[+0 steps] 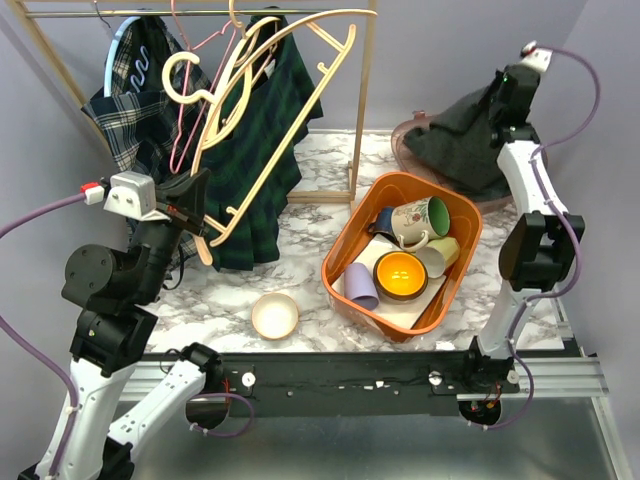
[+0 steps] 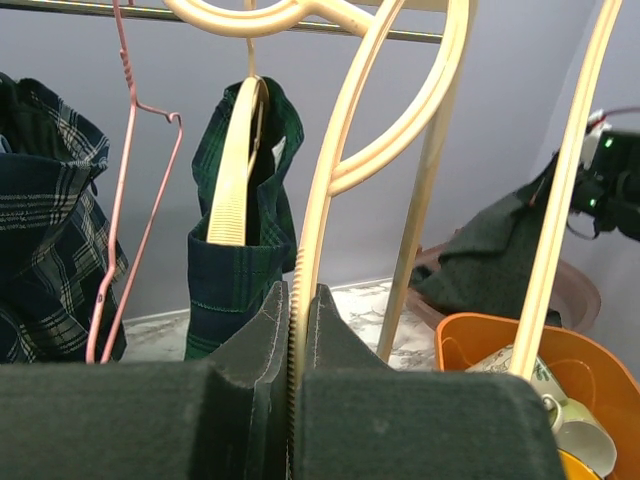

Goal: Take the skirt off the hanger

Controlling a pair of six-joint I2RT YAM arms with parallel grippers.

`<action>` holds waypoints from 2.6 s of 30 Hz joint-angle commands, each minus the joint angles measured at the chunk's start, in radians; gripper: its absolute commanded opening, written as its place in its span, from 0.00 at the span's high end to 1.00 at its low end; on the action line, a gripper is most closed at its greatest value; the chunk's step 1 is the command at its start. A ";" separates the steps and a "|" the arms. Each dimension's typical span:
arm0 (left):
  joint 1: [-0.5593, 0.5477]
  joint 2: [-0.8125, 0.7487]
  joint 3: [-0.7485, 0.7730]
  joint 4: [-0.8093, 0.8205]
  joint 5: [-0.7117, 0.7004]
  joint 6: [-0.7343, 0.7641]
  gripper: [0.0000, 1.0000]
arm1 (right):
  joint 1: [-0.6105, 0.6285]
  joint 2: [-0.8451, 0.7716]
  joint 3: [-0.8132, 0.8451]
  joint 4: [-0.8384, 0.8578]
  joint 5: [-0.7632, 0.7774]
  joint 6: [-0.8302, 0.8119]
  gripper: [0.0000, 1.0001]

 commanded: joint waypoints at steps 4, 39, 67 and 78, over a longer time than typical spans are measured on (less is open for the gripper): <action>0.009 0.018 -0.002 0.045 0.004 0.007 1.00 | -0.072 0.046 -0.013 -0.186 -0.084 0.128 0.51; 0.007 0.125 0.036 -0.072 0.177 -0.034 1.00 | 0.615 -0.698 -0.585 0.320 -0.658 0.713 0.03; 0.007 0.089 0.048 0.049 0.720 -0.421 0.32 | 0.693 -0.572 -0.672 1.051 -0.882 0.986 0.99; 0.007 0.092 -0.022 0.273 0.851 -0.632 0.92 | 0.687 -0.468 -0.672 1.283 -0.950 1.179 0.99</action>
